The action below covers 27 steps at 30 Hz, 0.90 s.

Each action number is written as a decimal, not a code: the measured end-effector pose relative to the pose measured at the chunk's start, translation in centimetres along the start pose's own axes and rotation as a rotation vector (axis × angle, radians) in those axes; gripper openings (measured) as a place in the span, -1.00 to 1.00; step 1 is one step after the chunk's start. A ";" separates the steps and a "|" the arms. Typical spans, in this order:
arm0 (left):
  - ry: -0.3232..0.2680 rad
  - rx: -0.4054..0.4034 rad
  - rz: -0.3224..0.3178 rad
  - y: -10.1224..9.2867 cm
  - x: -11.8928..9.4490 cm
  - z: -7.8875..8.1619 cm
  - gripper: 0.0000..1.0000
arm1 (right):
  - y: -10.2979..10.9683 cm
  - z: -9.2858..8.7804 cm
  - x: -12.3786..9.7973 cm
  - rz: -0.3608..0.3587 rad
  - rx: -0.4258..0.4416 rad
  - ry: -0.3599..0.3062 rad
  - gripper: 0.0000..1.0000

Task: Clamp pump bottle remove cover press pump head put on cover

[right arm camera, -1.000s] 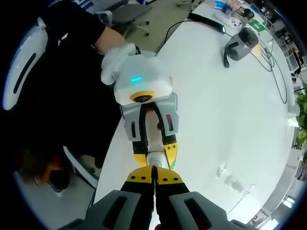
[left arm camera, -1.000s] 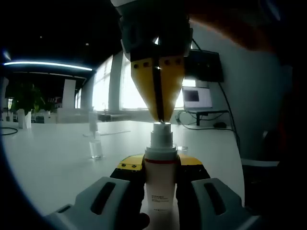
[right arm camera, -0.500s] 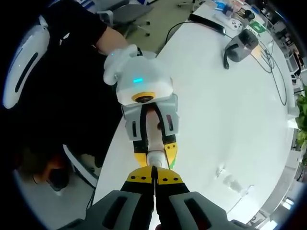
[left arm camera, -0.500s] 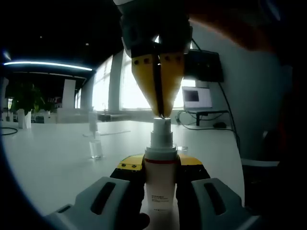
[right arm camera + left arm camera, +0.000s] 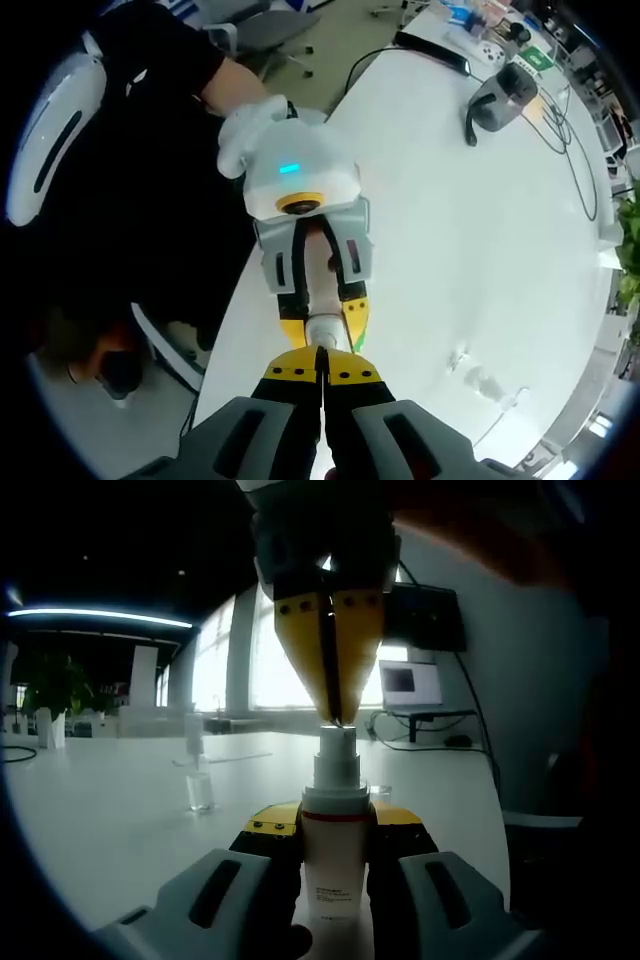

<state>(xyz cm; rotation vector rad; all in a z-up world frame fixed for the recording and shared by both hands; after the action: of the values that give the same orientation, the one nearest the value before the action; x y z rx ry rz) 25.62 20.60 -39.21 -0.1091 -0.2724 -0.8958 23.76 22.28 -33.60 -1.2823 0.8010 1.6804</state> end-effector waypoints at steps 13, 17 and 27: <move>0.000 -0.001 0.000 -0.1 0.0 0.0 -0.70 | 0.0 0.0 0.0 0.000 0.004 -0.001 -1.00; 0.000 -0.001 -0.001 0.0 0.0 0.0 -0.70 | 0.0 0.0 0.0 0.002 0.004 -0.001 -1.00; 0.000 0.000 -0.001 -0.1 0.0 0.0 -0.70 | 0.1 0.0 0.0 0.003 -0.002 0.008 -1.00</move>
<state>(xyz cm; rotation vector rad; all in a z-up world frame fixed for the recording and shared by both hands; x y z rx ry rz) 25.53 20.60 -39.19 -0.1091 -0.2724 -0.8968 23.70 22.28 -33.63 -1.2908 0.8067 1.6802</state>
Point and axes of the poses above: the point that each gripper's makers call its tool centre point, and the gripper's own axes: x roughly forward along the fingers, y roughly to its left, z roughly out of its top, the point moved 2 cm from there along -x, roughly backward along the fingers, and after that the axes turned 13 degrees about -y, right-handed, at the moved point
